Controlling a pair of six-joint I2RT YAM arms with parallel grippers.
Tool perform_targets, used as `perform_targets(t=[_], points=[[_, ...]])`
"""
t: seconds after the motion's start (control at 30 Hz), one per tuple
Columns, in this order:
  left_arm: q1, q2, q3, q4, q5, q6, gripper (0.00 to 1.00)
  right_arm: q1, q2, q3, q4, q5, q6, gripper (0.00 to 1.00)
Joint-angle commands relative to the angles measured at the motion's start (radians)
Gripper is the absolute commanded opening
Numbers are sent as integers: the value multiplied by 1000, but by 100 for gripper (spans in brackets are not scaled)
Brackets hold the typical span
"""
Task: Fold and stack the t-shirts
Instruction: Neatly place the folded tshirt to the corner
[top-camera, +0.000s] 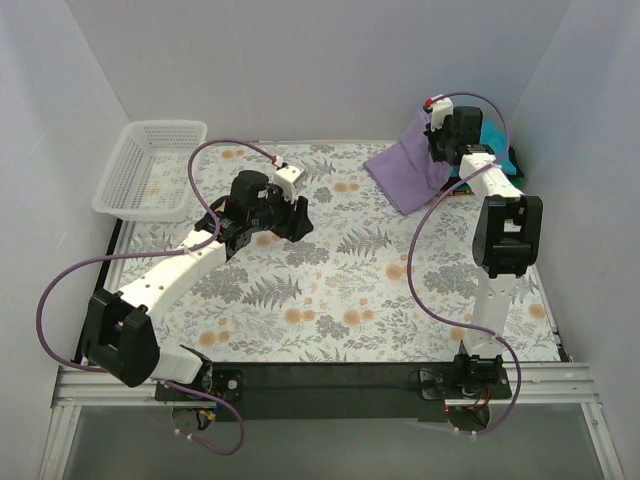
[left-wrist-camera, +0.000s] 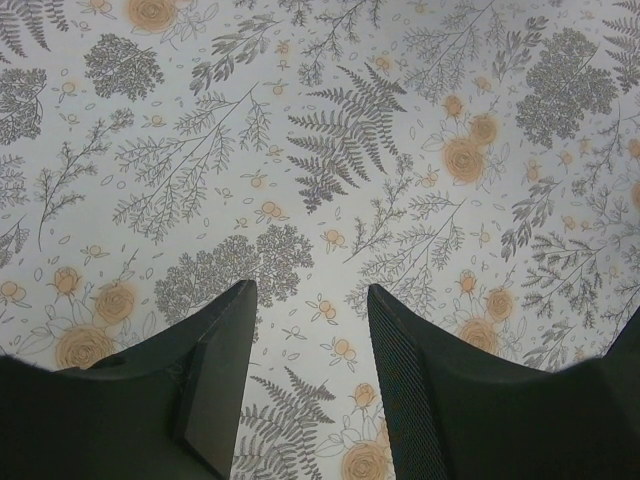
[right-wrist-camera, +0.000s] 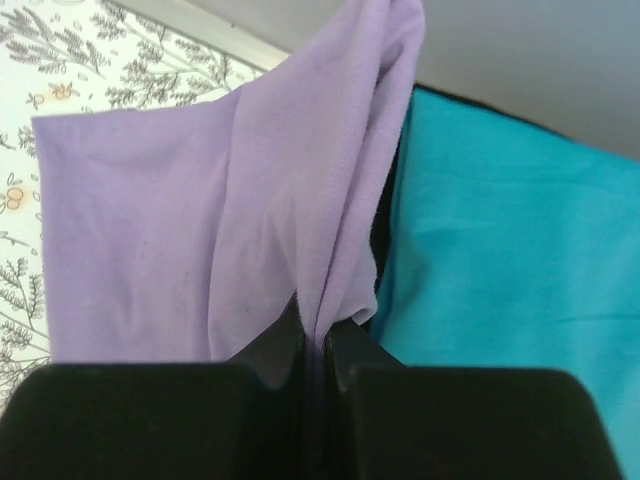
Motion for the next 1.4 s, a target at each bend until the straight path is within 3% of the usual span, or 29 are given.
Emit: perform_targets(t=[0.0, 0.37, 1.37], points=[[3, -51, -9, -1, 16, -6, 47, -1, -33, 98, 9, 15, -47, 1], [3, -66, -25, -1, 25, -11, 46, -8, -58, 266, -72, 17, -18, 1], [3, -42, -22, -4, 39, -26, 45, -76, -96, 454, -131, -26, 48, 1]])
